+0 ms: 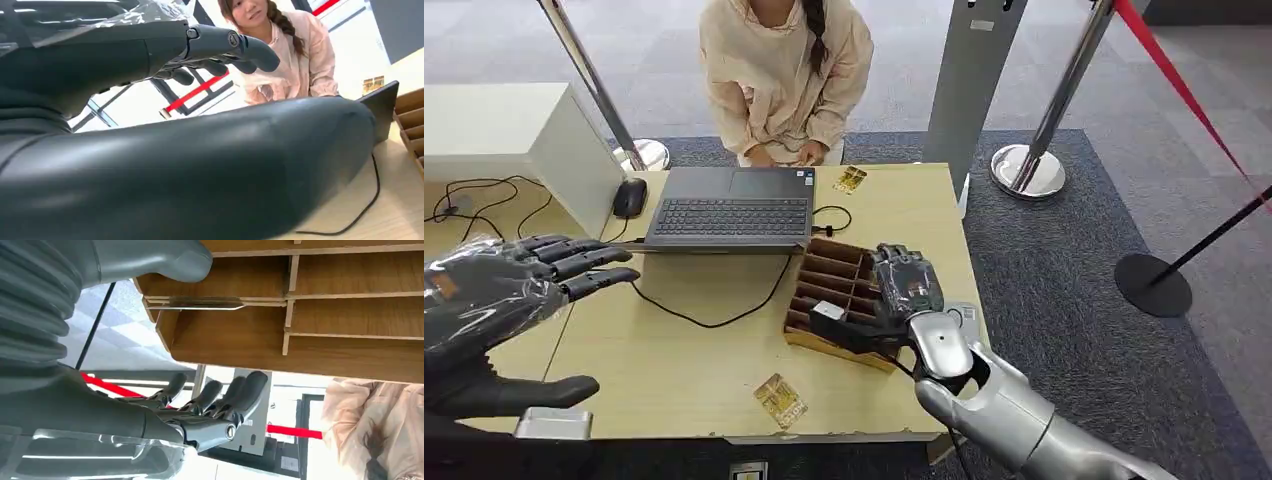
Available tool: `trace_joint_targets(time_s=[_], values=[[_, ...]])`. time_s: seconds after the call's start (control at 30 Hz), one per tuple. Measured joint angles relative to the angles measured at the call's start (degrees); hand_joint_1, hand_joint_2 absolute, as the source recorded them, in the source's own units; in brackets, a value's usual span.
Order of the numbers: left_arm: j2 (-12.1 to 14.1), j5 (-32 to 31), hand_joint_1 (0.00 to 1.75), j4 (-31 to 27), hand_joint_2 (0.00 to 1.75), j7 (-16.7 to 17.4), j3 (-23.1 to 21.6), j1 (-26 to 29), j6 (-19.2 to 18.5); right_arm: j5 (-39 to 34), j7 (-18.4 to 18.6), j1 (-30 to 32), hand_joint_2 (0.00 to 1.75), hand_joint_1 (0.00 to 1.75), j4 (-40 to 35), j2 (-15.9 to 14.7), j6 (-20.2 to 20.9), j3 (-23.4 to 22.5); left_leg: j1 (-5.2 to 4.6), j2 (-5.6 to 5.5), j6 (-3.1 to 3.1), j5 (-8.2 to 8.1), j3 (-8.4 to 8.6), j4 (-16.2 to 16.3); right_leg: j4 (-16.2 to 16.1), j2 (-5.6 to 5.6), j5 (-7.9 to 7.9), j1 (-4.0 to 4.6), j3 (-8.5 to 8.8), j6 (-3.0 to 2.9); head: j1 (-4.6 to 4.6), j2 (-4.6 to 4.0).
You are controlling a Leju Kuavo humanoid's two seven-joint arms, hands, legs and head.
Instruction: Pass the card to the sensor for recognition and then transmit it.
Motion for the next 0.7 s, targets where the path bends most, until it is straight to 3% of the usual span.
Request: trace_joint_targets(time_s=[0.7], values=[[0.0, -0.3, 0.00, 0.0, 0.00, 0.0, 0.1, 0.5, -0.3, -0.5, -0.2, -0.1, 1.75, 0.56, 1.5, 0.4, -0.9, 0.0, 0.00, 0.00, 0.00, 0.00, -0.01, 0.0, 0.0, 0.00, 0.00, 0.00, -0.01, 0.00, 0.00, 0.00]])
